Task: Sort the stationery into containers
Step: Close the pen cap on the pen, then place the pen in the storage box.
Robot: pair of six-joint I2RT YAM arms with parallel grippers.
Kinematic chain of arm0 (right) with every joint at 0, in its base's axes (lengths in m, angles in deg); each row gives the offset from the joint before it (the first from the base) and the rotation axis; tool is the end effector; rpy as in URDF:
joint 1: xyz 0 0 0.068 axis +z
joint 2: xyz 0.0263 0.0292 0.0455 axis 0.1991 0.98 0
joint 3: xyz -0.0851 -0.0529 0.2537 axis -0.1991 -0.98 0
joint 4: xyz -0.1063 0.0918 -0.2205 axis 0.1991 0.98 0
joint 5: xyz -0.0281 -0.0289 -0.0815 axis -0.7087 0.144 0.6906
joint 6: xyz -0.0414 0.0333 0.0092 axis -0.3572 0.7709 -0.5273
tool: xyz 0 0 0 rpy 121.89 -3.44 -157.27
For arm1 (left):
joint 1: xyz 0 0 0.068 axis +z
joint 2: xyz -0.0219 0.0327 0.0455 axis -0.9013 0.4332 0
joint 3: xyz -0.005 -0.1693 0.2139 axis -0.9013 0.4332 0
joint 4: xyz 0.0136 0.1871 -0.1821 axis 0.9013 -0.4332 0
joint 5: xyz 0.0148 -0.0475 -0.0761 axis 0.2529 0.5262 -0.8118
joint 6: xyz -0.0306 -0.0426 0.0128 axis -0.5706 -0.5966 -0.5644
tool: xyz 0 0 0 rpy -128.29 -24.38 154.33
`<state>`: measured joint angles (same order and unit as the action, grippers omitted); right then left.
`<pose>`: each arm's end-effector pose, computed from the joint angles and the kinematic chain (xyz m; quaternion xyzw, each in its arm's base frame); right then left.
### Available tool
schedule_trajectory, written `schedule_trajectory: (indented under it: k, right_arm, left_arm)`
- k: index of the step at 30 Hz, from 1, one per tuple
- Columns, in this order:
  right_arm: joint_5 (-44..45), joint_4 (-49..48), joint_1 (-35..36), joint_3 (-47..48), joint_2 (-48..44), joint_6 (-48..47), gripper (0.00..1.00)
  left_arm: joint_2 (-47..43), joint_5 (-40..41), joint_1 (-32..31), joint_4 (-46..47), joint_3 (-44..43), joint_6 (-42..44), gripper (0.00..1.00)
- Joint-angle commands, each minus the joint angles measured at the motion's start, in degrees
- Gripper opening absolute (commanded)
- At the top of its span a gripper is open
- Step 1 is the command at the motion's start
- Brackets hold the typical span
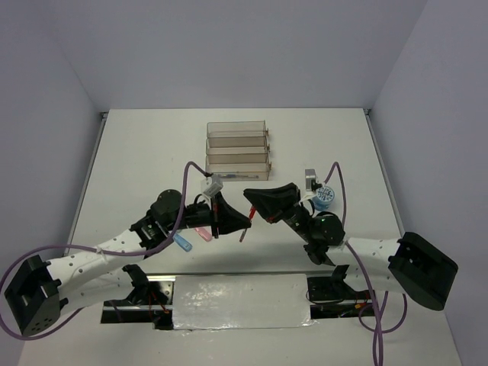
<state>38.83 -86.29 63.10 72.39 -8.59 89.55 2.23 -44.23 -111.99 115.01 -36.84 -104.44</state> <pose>0.1219 0.1583 0.2586 -0.0843 0.4660 0.6398 0.6053 0.1388 -0.1784 0.2923 0.2637 0.6244 -0.5969 0.4292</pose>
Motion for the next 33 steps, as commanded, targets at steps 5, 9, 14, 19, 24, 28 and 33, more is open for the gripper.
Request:
schedule_trajectory:
  k: [5,9,14,19,24,28,33]
  right_arm:
    - [-8.99,-0.55,3.49,-3.72,2.82,-1.16,0.00]
    - [-9.79,8.82,3.40,0.93,-2.00,-3.09,0.29]
    - [-3.82,30.76,2.44,10.92,-13.94,-8.97,0.78]
    - [-0.38,49.42,-5.90,22.18,-22.74,-11.89,0.92]
    - [3.90,67.68,-13.38,29.05,-31.95,-15.66,0.97]
    - [10.15,78.69,-13.47,30.64,-39.25,-20.06,0.97]
    - [8.67,86.00,-13.47,29.68,-45.07,-19.97,0.97]
  left_arm:
    - [-5.28,5.51,5.21,18.51,-9.37,3.25,0.00]
    - [-2.90,1.83,5.21,16.04,-8.33,3.52,0.00]
    - [-0.18,-3.28,4.77,12.88,-3.77,6.23,0.00]
    - [3.50,-2.41,4.50,7.87,-2.26,10.81,0.00]
    - [7.29,8.02,4.59,-5.82,-8.40,19.94,0.00]
    - [17.45,27.94,4.85,-15.15,-20.41,39.31,0.00]
    - [32.59,28.09,8.20,-25.35,-36.96,57.10,0.00]
